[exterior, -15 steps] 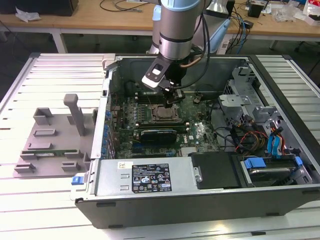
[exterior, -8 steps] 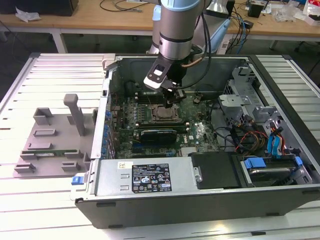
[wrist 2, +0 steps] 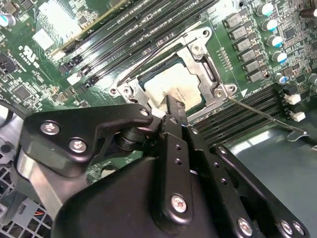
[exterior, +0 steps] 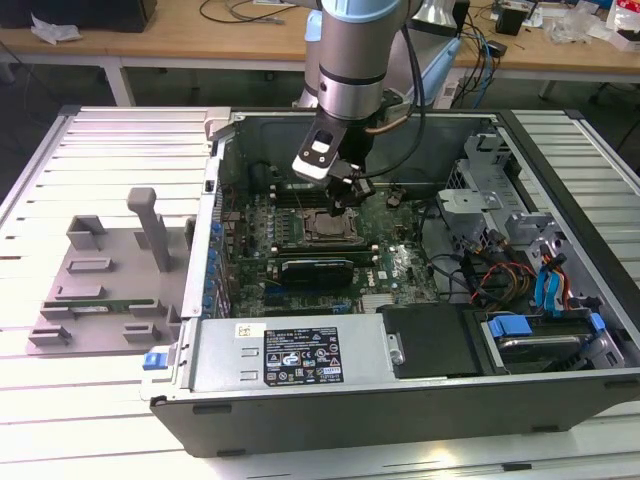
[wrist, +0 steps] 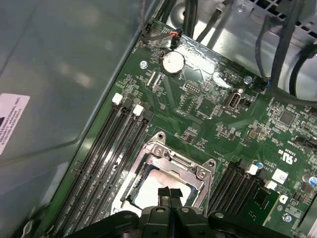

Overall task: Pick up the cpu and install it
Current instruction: 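Install the first cpu locking lever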

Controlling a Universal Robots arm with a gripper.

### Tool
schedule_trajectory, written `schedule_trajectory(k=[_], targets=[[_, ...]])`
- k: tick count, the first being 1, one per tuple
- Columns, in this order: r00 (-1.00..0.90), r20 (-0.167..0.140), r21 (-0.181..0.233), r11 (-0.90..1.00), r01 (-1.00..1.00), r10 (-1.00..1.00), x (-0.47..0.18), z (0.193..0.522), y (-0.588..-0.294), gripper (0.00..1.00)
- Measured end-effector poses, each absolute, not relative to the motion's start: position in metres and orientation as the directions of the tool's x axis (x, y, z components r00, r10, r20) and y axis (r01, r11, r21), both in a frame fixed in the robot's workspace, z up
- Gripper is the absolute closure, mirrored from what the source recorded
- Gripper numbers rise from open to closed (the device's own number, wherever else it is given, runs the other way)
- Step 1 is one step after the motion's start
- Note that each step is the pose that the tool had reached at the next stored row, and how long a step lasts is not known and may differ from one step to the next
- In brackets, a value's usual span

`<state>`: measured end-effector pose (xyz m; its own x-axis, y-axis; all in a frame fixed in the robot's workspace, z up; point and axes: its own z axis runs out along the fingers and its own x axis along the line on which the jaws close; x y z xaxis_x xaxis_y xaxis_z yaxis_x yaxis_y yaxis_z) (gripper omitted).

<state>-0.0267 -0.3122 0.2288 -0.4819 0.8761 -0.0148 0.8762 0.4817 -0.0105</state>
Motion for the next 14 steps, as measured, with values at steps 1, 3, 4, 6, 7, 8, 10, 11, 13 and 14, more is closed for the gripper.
schedule_trajectory(k=[1, 3, 4, 6, 7, 8, 10, 11, 13, 14], targets=[[-0.504, -0.015, -0.01, 0.504, 0.864, 0.864, -0.0267, 0.2288, -0.3122, 0.89], [-0.526, -0.015, -0.01, 0.526, 0.851, 0.85, -0.0267, 0.2288, -0.3122, 0.89], [-0.535, -0.015, -0.01, 0.535, 0.845, 0.845, -0.0267, 0.2288, -0.3122, 0.89], [-0.552, -0.015, -0.01, 0.552, 0.834, 0.834, -0.0267, 0.2288, -0.3122, 0.89], [-0.557, -0.015, -0.01, 0.557, 0.83, 0.83, -0.0267, 0.2288, -0.3122, 0.89], [-0.563, -0.015, -0.01, 0.563, 0.826, 0.826, -0.0267, 0.2288, -0.3122, 0.89], [-0.582, -0.015, -0.01, 0.582, 0.813, 0.813, -0.0267, 0.2288, -0.3122, 0.89], [-0.589, -0.015, -0.01, 0.589, 0.808, 0.808, -0.0267, 0.2288, -0.3122, 0.89], [-0.6, -0.015, -0.01, 0.6, 0.8, 0.8, -0.0267, 0.2288, -0.3122, 0.89], [-0.606, -0.015, -0.01, 0.605, 0.796, 0.796, -0.0267, 0.2288, -0.3122, 0.89]])
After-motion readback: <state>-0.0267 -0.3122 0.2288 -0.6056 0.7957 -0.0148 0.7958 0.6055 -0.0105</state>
